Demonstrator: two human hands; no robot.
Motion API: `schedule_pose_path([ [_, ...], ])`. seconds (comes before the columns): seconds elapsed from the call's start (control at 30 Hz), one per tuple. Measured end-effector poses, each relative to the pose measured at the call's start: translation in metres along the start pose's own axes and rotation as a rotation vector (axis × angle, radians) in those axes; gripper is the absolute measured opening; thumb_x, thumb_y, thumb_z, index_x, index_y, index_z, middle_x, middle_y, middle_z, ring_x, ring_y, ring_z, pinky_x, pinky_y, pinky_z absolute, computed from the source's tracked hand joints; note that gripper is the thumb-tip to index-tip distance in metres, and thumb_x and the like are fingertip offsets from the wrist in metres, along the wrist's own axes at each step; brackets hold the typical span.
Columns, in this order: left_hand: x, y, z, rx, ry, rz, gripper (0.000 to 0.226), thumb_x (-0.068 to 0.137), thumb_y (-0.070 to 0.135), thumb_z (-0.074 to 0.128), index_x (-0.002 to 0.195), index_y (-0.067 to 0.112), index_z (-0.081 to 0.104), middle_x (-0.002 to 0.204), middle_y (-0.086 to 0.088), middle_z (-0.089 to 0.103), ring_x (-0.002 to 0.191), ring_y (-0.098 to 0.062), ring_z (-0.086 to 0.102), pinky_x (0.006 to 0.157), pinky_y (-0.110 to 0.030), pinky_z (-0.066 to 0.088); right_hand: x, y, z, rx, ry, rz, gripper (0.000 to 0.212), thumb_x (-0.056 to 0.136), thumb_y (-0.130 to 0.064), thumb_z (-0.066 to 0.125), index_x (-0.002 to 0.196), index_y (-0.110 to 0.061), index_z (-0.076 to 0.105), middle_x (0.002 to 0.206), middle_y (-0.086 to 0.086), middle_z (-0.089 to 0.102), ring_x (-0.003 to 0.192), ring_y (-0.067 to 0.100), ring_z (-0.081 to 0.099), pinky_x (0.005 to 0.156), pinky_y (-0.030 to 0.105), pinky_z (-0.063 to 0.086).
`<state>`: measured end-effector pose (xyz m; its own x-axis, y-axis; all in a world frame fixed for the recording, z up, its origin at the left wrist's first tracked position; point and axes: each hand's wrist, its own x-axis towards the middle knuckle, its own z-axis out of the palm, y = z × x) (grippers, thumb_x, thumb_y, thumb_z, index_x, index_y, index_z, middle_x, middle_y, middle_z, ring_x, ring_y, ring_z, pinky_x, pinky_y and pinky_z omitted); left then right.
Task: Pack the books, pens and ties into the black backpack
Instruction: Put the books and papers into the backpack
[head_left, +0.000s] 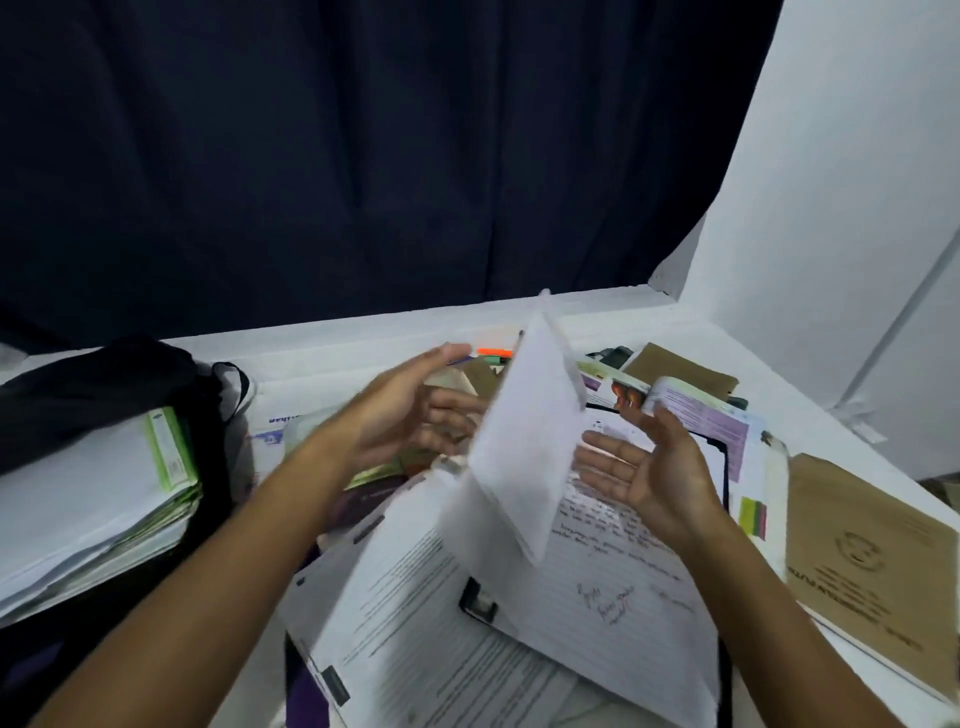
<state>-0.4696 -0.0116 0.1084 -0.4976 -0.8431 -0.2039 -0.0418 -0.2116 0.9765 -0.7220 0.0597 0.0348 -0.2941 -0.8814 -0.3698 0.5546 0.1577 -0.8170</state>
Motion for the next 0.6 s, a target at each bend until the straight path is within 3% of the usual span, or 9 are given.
schedule_pose_path([
  [0.1, 0.011, -0.024, 0.044, 0.186, -0.150, 0.001, 0.036, 0.099, 0.044, 0.040, 0.131, 0.030, 0.050, 0.102, -0.014, 0.073, 0.087, -0.027, 0.069, 0.074, -0.036, 0.052, -0.023, -0.013, -0.030, 0.179, 0.002, -0.052, 0.051, 0.087, -0.064, 0.044, 0.115, -0.022, 0.049, 0.109, 0.031, 0.065, 0.098, 0.047, 0.065, 0.086, 0.056, 0.050],
  [0.2, 0.032, -0.060, 0.069, 0.532, -0.037, 0.036, 0.038, 0.099, 0.036, 0.051, 0.135, 0.023, 0.050, 0.119, -0.008, 0.067, 0.106, -0.023, 0.063, 0.092, -0.034, 0.046, -0.045, -0.015, -0.064, 0.220, 0.093, -0.135, 0.051, 0.085, -0.063, 0.049, 0.112, -0.019, 0.056, 0.087, 0.019, 0.073, 0.073, 0.029, 0.071, 0.065, 0.034, 0.053],
  [0.27, 0.042, -0.082, 0.076, 0.785, 0.041, 0.017, 0.058, 0.090, 0.048, 0.057, 0.142, 0.024, 0.044, 0.133, -0.003, 0.057, 0.123, -0.023, 0.054, 0.100, -0.033, 0.043, -0.049, -0.007, -0.083, 0.078, 0.198, -0.177, 0.049, 0.085, -0.052, 0.061, 0.128, -0.030, 0.053, 0.105, 0.015, 0.071, 0.083, 0.024, 0.069, 0.063, 0.029, 0.052],
  [0.33, 0.047, -0.099, 0.077, 0.927, 0.082, -0.032, 0.081, 0.075, 0.060, 0.048, 0.147, 0.026, 0.035, 0.143, -0.004, 0.049, 0.130, -0.028, 0.045, 0.104, -0.038, 0.040, -0.048, 0.006, -0.095, -0.209, 0.372, -0.280, 0.059, 0.087, -0.029, 0.065, 0.137, -0.044, 0.035, 0.127, 0.008, 0.061, 0.094, 0.022, 0.061, 0.069, 0.027, 0.047],
  [0.43, 0.049, -0.108, 0.081, 0.870, 0.139, 0.004, 0.084, 0.069, 0.055, 0.048, 0.147, 0.026, 0.032, 0.138, -0.005, 0.055, 0.123, -0.030, 0.051, 0.100, -0.039, 0.044, -0.046, 0.022, -0.094, -0.468, 0.470, -0.364, 0.077, 0.086, 0.004, 0.057, 0.149, -0.024, 0.022, 0.134, 0.005, 0.053, 0.105, 0.022, 0.054, 0.078, 0.019, 0.037],
  [0.53, 0.049, -0.107, 0.082, 0.803, 0.160, 0.067, 0.073, 0.084, 0.039, 0.063, 0.148, 0.027, 0.030, 0.138, -0.002, 0.053, 0.122, -0.027, 0.052, 0.096, -0.033, 0.044, -0.035, 0.038, -0.089, -0.564, 0.427, -0.336, 0.093, 0.081, 0.010, 0.056, 0.152, -0.029, 0.009, 0.146, 0.004, 0.045, 0.119, 0.027, 0.054, 0.097, 0.035, 0.044],
  [0.6, 0.052, -0.108, 0.076, 0.745, 0.143, 0.090, 0.071, 0.087, 0.025, 0.068, 0.148, 0.030, 0.031, 0.141, 0.000, 0.050, 0.124, -0.024, 0.050, 0.097, -0.031, 0.043, -0.032, 0.043, -0.089, -0.557, 0.412, -0.324, 0.098, 0.081, 0.011, 0.055, 0.152, -0.033, 0.004, 0.155, 0.000, 0.030, 0.132, 0.025, 0.045, 0.099, 0.036, 0.044],
])
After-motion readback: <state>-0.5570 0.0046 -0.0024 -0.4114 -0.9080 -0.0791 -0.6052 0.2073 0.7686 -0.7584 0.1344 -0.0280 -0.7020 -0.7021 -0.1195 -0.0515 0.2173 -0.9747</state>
